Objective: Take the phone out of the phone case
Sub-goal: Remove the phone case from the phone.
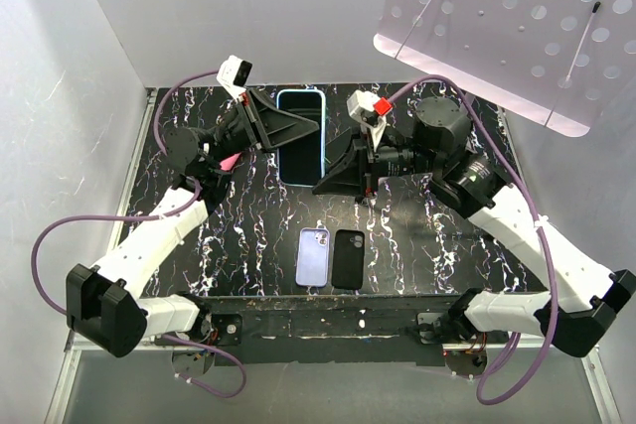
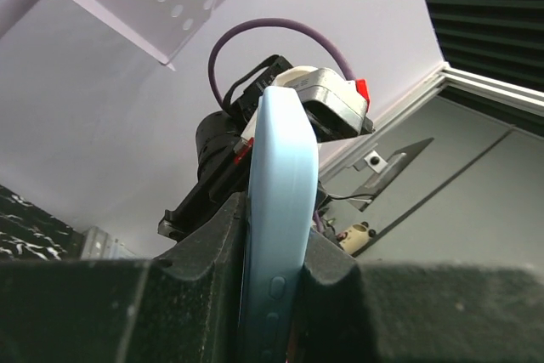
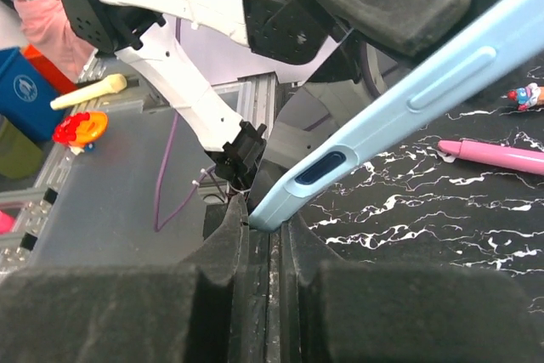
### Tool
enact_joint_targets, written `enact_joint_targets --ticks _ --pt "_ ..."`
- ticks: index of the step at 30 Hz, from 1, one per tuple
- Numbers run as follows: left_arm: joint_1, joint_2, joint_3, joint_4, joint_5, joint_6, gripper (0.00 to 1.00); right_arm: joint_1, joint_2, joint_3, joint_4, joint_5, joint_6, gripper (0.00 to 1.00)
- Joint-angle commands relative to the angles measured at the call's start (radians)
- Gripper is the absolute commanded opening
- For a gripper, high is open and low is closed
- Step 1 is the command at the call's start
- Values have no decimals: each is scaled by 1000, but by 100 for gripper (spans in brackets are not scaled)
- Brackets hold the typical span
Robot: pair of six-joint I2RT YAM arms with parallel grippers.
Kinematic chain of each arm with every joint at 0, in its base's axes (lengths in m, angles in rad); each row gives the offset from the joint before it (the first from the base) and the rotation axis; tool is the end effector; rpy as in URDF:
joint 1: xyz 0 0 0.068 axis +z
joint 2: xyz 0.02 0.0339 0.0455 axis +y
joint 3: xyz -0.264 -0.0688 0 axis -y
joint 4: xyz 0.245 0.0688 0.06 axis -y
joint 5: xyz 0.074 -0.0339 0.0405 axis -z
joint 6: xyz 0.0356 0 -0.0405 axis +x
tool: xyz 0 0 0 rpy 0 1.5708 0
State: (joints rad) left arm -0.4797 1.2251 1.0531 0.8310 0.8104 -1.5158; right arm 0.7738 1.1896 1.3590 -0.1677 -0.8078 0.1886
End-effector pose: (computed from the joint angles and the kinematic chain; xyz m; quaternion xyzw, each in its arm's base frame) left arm 0.2188 -0.1429 0.4394 0.1071 0.5268 -0.7874 0.3016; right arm 0.1621 0.1944 0.4592 -0.4537 0.5418 0.5473 0.4483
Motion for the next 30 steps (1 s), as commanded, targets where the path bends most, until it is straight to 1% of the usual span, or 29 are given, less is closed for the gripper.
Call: enact_joint_targets --ticks 1,4,8,12,14,16,18,20,21,22,23,25,26,28,30 --pt "-53 -4 -13 74 79 -265 0 22 70 109 -52 225 -296 1" --pt "-54 11 -27 115 73 -297 0 41 93 161 -88 251 -331 1" --pt "-56 22 -36 155 64 -323 0 48 110 189 -84 281 -342 1" --pt "-56 27 -39 166 56 -333 0 56 104 157 -26 395 -308 1" --pt "-57 34 -42 195 53 -351 0 62 81 114 29 485 -278 1" --pt "-56 40 -47 215 43 -368 0 65 68 95 50 600 -229 1" --pt "-56 47 -53 244 30 -383 0 76 64 81 44 770 -148 1" --pt "-56 54 -56 275 4 -396 0 87 76 98 -44 994 -66 1" --pt "-56 54 -61 289 -22 -396 0 87 85 115 -118 1045 -23 8" --pt "-56 53 -64 277 -40 -376 0 87 90 124 -186 1068 12 20" --pt "-51 39 -67 239 -60 -342 0 85 82 121 -254 1049 46 32" --pt "-34 1 -77 95 -103 -233 0 79 45 92 -340 919 99 57" --pt "-25 -21 -85 10 -131 -171 0 76 22 83 -395 864 130 65" --pt "-4 -56 -90 -119 -174 -68 0 59 -21 75 -464 761 202 71" --pt "9 -70 -88 -203 -209 8 0 50 -62 77 -503 676 268 71"
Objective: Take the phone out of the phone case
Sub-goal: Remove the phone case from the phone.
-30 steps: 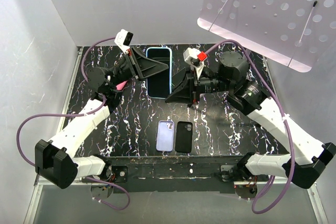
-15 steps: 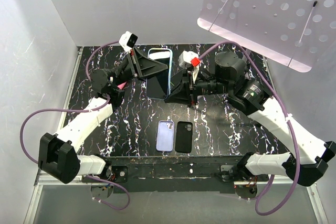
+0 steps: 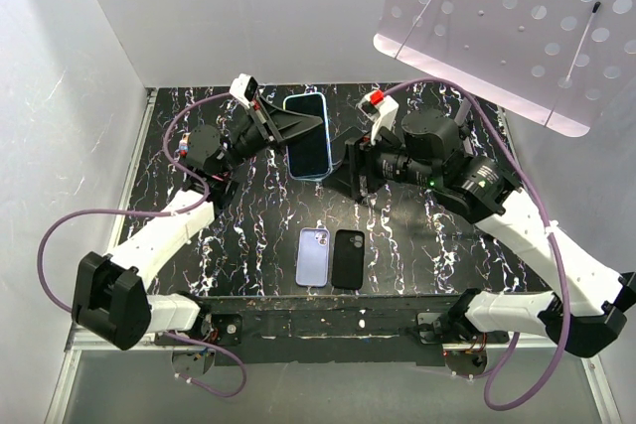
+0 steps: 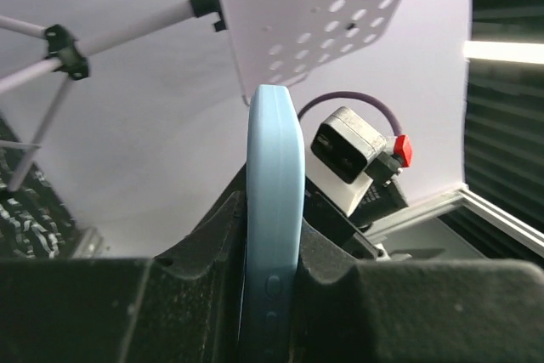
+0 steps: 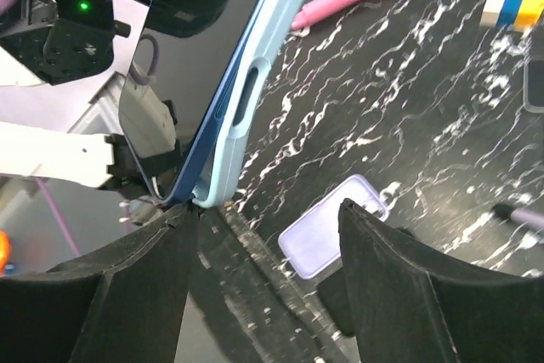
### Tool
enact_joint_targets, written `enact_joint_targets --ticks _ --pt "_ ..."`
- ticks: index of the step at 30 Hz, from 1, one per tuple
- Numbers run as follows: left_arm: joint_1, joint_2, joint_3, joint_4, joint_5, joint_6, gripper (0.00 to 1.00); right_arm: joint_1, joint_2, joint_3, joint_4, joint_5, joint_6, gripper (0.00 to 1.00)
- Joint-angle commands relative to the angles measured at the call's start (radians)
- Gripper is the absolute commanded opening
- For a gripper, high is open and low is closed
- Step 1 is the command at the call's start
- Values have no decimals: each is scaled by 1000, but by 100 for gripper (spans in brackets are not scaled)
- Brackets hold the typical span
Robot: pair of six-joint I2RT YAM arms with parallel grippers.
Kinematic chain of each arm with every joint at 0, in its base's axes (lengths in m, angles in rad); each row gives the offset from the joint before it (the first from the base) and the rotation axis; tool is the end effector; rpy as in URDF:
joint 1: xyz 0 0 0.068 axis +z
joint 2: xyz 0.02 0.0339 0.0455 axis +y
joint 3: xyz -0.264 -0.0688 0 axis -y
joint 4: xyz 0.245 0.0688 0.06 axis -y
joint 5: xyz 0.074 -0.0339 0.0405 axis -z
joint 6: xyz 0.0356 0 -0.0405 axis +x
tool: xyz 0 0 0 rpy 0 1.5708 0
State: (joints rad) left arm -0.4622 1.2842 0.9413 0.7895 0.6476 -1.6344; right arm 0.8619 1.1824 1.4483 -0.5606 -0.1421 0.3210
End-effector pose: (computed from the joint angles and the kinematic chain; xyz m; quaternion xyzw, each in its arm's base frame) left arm 0.2488 -0.1479 0.3851 -0.0552 0.5698 -0.7798 0.2534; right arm 0.1558 0.1894 0.4484 -0.2548 0.7608 0.3786 0.4614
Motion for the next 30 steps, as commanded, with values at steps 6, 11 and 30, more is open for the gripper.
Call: enact_joint_targets --ticks 6,11,30 --pt "3 -95 17 -164 -88 157 0 -44 -139 -64 28 -227 374 66" --pt "3 -92 11 -171 -92 162 0 -66 -164 -118 163 -278 530 39" --pt "3 -114 13 -164 -68 162 0 -138 -89 -235 422 -355 710 32"
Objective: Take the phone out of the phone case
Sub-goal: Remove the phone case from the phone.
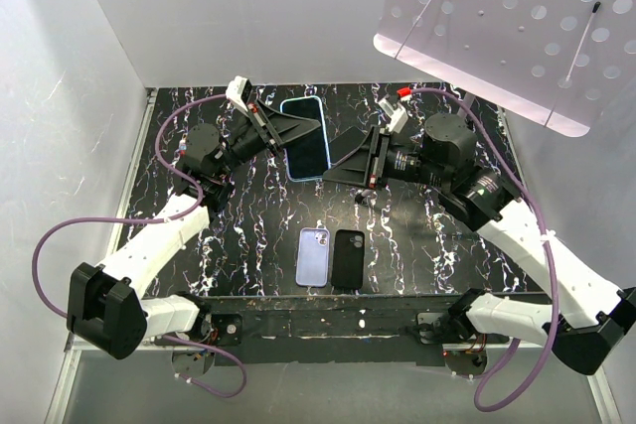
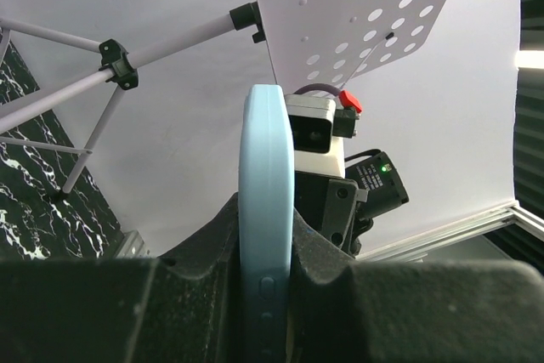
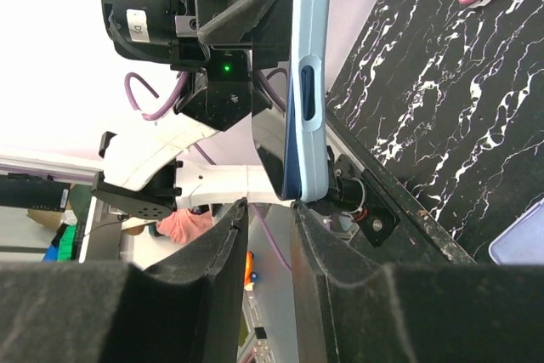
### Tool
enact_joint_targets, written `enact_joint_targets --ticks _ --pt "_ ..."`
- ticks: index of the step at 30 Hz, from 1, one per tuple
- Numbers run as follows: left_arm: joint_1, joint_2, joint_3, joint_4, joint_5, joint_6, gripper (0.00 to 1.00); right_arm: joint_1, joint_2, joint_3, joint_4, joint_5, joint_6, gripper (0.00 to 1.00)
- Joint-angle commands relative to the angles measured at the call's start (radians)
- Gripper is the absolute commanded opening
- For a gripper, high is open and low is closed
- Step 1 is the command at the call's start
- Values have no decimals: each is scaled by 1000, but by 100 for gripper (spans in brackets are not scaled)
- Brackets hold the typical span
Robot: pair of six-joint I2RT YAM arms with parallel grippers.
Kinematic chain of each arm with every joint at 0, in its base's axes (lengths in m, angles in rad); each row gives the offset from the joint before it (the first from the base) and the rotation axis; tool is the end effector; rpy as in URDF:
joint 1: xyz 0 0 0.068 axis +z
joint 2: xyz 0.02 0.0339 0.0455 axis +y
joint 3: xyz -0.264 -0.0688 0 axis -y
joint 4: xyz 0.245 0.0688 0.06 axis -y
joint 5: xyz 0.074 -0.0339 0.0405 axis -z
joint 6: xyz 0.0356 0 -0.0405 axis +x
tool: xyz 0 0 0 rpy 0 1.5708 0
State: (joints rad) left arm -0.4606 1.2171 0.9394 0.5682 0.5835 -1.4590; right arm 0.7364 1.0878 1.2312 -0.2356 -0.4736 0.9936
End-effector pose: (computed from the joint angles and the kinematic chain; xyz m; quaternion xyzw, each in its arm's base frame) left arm 0.2421 -0.1420 0.3814 -0.0713 0.6127 -0.7277 0.2999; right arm 0.1643 0.1709 0.4320 -0.0646 0.7327 0.6109 0.2929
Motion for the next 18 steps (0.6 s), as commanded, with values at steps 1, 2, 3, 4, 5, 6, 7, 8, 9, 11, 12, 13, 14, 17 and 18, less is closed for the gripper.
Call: enact_joint_targets --ticks 1,2,3,4,5,6,7,8,9,11,12,13,14,17,18 --pt "2 -42 18 64 2 -15 0 -14 9 -21 102 -20 40 32" --pt "2 -42 22 70 9 -17 0 -15 14 -22 105 -20 40 32" --pt "0 -41 21 76 12 -18 0 -17 18 -22 105 -19 40 32" --pt "2 -41 25 81 16 -20 0 -19 23 -22 105 -19 42 32" --pt "0 -39 27 82 21 -20 0 -20 29 -22 116 -22 43 32" --pt "2 -36 33 84 29 -21 0 -22 35 -22 117 -23 45 33" --pt "0 -30 35 93 38 -29 0 -22 44 -18 119 -22 43 32" --pt "0 -27 32 113 42 -46 0 -23 52 -16 120 -19 43 33" --pt "0 -19 27 146 50 -67 0 -25 61 -10 117 -16 42 34" --pt "-1 -10 16 209 58 -119 0 -29 80 -7 105 0 34 34" --pt "-3 -7 10 238 59 -142 0 -31 89 -6 102 6 31 34" --pt "-6 -2 7 260 64 -159 0 -32 96 -4 104 12 28 35" --pt "-10 4 10 271 73 -169 0 -35 106 -3 114 9 31 35" --pt "-42 15 12 269 93 -170 0 -35 144 20 156 -6 46 35" --pt "-61 15 10 254 93 -156 0 -35 158 33 172 -17 56 35"
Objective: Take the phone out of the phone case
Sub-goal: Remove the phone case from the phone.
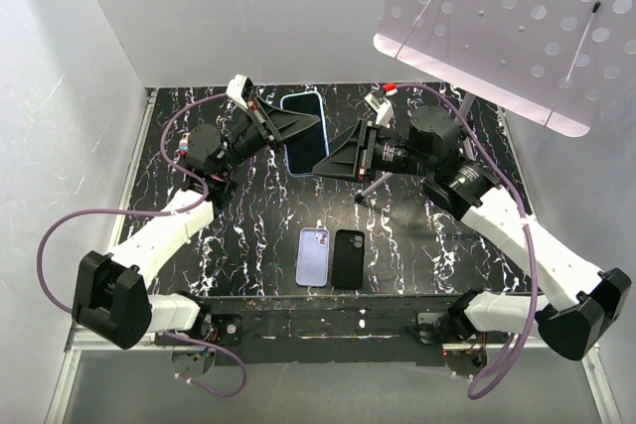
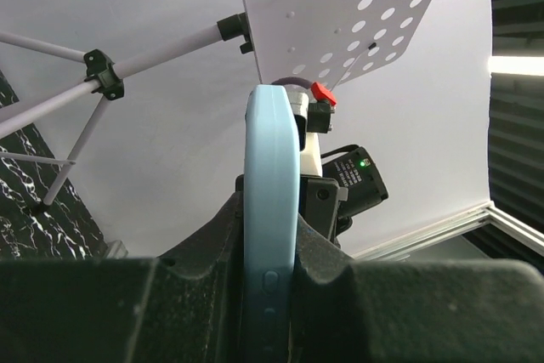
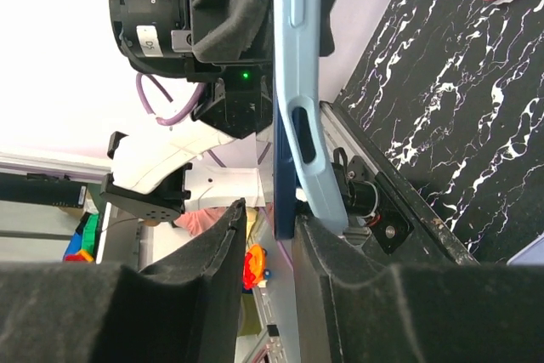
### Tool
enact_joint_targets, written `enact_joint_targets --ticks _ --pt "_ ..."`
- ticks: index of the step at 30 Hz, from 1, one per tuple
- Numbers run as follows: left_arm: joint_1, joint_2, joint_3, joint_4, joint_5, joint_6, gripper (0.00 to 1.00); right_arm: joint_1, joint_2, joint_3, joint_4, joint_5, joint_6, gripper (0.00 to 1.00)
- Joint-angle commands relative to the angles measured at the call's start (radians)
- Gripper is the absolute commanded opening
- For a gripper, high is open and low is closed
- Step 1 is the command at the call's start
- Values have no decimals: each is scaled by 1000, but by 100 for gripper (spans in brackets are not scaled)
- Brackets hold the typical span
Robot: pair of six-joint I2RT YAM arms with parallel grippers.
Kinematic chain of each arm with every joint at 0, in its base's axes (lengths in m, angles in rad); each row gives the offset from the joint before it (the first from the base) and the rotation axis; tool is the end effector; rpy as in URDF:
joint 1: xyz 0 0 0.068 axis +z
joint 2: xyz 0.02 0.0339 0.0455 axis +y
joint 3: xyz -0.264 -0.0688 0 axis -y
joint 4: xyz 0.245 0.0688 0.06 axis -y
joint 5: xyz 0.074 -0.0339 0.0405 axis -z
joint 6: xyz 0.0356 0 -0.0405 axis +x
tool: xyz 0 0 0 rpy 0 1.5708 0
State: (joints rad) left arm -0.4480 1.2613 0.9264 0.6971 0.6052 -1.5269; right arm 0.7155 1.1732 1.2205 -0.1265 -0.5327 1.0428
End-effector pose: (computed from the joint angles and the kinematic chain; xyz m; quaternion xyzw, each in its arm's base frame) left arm 0.2502 -0.1427 0.3777 -0.0682 0.5913 -0.7489 0.2914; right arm 0.1874 0.1868 0.4201 -0.0608 0.7283 0.6275 0.2686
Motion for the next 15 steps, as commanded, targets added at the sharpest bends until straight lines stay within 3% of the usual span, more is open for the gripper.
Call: enact_joint_targets --ticks 1,4,6,9,12,13,15 --pt "-90 -30 22 102 71 -72 0 -14 88 57 76 30 13 34" --pt "-113 -37 23 9 96 2 0 -14 111 80 117 -18 28 6" --pt "-107 -62 40 -73 126 94 5 -16 95 67 104 -12 39 1" --pt "-95 -124 74 -340 104 276 50 -28 43 11 163 -36 78 1" --pt "-86 -194 83 -459 59 420 70 -44 0 -9 163 -70 100 1" --pt "-84 -215 84 -493 45 465 93 -51 -16 -16 162 -69 114 1" --pt "-84 -247 72 -537 18 511 98 -66 -58 -42 194 -70 157 1"
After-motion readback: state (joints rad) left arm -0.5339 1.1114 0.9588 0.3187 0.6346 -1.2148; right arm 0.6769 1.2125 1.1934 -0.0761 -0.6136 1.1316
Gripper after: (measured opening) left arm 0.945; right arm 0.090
